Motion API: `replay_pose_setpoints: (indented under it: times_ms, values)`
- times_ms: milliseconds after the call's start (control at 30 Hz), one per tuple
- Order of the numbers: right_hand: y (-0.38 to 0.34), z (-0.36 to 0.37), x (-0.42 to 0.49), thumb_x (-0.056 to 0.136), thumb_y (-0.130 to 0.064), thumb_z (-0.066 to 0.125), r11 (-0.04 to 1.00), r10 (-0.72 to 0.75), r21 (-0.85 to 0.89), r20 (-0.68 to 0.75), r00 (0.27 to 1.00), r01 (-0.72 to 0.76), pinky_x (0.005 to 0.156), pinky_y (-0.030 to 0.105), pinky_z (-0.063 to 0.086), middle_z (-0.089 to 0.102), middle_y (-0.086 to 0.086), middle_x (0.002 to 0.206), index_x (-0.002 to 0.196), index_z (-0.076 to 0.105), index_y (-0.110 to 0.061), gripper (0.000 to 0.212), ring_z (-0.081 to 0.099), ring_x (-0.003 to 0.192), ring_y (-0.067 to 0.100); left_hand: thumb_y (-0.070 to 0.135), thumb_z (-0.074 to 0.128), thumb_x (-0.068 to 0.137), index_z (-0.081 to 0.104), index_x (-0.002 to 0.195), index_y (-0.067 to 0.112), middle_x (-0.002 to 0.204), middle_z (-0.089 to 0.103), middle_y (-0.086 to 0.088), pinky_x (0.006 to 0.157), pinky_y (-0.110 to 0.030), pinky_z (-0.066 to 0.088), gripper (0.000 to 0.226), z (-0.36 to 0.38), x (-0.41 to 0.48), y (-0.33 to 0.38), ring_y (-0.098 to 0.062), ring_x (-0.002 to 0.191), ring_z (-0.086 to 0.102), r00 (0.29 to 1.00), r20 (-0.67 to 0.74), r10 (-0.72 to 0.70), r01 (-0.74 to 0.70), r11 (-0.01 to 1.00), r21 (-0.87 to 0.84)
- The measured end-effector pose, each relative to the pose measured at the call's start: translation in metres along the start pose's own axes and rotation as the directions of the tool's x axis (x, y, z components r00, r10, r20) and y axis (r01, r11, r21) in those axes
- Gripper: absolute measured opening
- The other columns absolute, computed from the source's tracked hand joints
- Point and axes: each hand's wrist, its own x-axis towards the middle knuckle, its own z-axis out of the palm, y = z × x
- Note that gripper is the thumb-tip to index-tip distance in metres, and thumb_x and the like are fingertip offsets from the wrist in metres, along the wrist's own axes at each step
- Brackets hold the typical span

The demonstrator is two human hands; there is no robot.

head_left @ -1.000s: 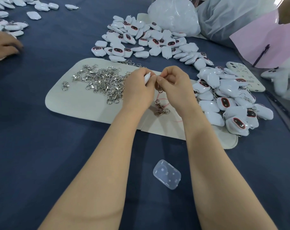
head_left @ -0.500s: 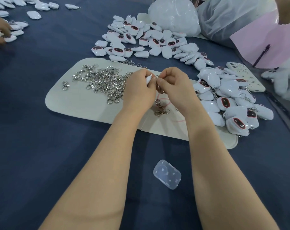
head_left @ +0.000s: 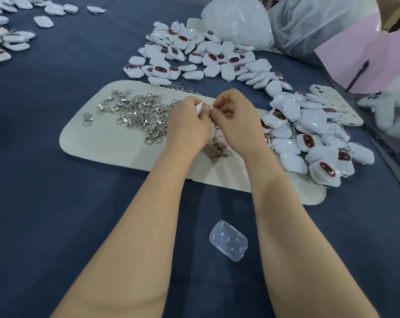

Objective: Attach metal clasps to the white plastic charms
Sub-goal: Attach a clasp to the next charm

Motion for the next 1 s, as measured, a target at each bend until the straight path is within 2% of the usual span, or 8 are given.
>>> replay_pose_setpoints:
  times_ms: [233, 467, 600, 667, 733, 933, 1000]
  values:
    - [0.0003, 0.0017, -0.0012, 0.088, -0.011, 0.061, 1.000, 0.013, 0.007, -0.014, 1.000, -0.012, 0.068, 0.025, 0.048, 0.064, 0.007, 0.080, 0.088, 0.052, -0.015, 0.010, 0.059, 0.072, 0.020, 0.018, 0.049, 0.096, 0.061, 0.105, 0.005, 0.105, 0.064, -0.007, 0.072, -0.024, 0.037, 0.019, 0.0015, -0.0022, 0.0012, -0.020, 0.093, 0.056, 1.000, -0.014, -0.014, 0.015, 1.000, 0.004]
    - [-0.0002, 0.0006, -0.0004, 0.088, -0.008, 0.059, 0.994, 0.100, 0.050, -0.067, 0.993, -0.097, 0.061, 0.019, 0.046, 0.062, -0.001, 0.063, 0.082, 0.052, -0.014, 0.011, 0.055, 0.055, 0.008, 0.015, 0.054, 0.093, 0.064, 0.097, 0.008, 0.095, 0.063, 0.000, 0.071, -0.019, 0.035, 0.012, 0.0021, -0.0026, 0.0020, -0.015, 0.089, 0.055, 1.000, -0.004, 0.009, -0.009, 0.998, -0.065]
    - [-0.0017, -0.0025, 0.0005, 0.088, -0.008, 0.060, 0.982, 0.157, 0.118, -0.053, 0.986, -0.150, 0.077, 0.039, 0.056, 0.065, 0.003, 0.065, 0.080, 0.056, -0.015, 0.012, 0.061, 0.062, 0.016, 0.014, 0.059, 0.090, 0.066, 0.095, 0.009, 0.091, 0.063, 0.002, 0.068, -0.016, 0.033, 0.010, 0.0026, -0.0037, 0.0006, -0.011, 0.085, 0.052, 0.999, -0.007, 0.043, -0.043, 0.999, -0.029]
    - [-0.0024, -0.0042, 0.0003, 0.090, -0.006, 0.058, 0.976, 0.161, 0.154, -0.017, 0.987, -0.157, 0.081, 0.044, 0.055, 0.067, 0.006, 0.070, 0.084, 0.059, -0.011, 0.008, 0.062, 0.065, 0.018, 0.014, 0.060, 0.089, 0.067, 0.092, 0.009, 0.086, 0.060, 0.004, 0.066, -0.015, 0.032, 0.009, 0.0016, -0.0039, 0.0005, -0.011, 0.082, 0.052, 0.998, -0.027, 0.049, -0.050, 0.998, -0.033]
    - [-0.0021, -0.0053, 0.0010, 0.091, -0.005, 0.056, 0.982, 0.138, 0.130, -0.005, 0.990, -0.136, 0.081, 0.040, 0.056, 0.066, 0.004, 0.072, 0.088, 0.059, -0.012, 0.008, 0.061, 0.065, 0.016, 0.015, 0.060, 0.090, 0.067, 0.091, 0.010, 0.083, 0.059, 0.005, 0.064, -0.016, 0.031, 0.009, 0.0011, -0.0036, 0.0011, -0.011, 0.080, 0.052, 0.998, -0.037, 0.042, -0.044, 0.998, -0.044]
    - [-0.0013, -0.0005, 0.0020, 0.092, -0.006, 0.051, 0.999, 0.019, -0.029, -0.043, 0.999, -0.021, 0.059, 0.008, 0.042, 0.061, -0.007, 0.072, 0.098, 0.058, -0.017, 0.014, 0.056, 0.066, 0.009, 0.017, 0.056, 0.093, 0.064, 0.090, 0.010, 0.082, 0.059, 0.002, 0.061, -0.020, 0.033, 0.011, 0.0011, -0.0026, 0.0028, -0.016, 0.078, 0.052, 0.999, -0.038, -0.002, -0.001, 0.998, -0.064]
    - [-0.0002, 0.0016, 0.0016, 0.092, -0.005, 0.050, 0.997, -0.007, -0.071, -0.055, 0.998, 0.003, 0.064, 0.007, 0.040, 0.059, -0.011, 0.075, 0.100, 0.058, -0.017, 0.016, 0.055, 0.071, 0.007, 0.017, 0.054, 0.093, 0.062, 0.088, 0.013, 0.083, 0.059, 0.002, 0.061, -0.020, 0.033, 0.010, 0.0015, -0.0031, 0.0025, -0.015, 0.077, 0.052, 0.999, -0.050, -0.001, -0.002, 0.999, -0.054]
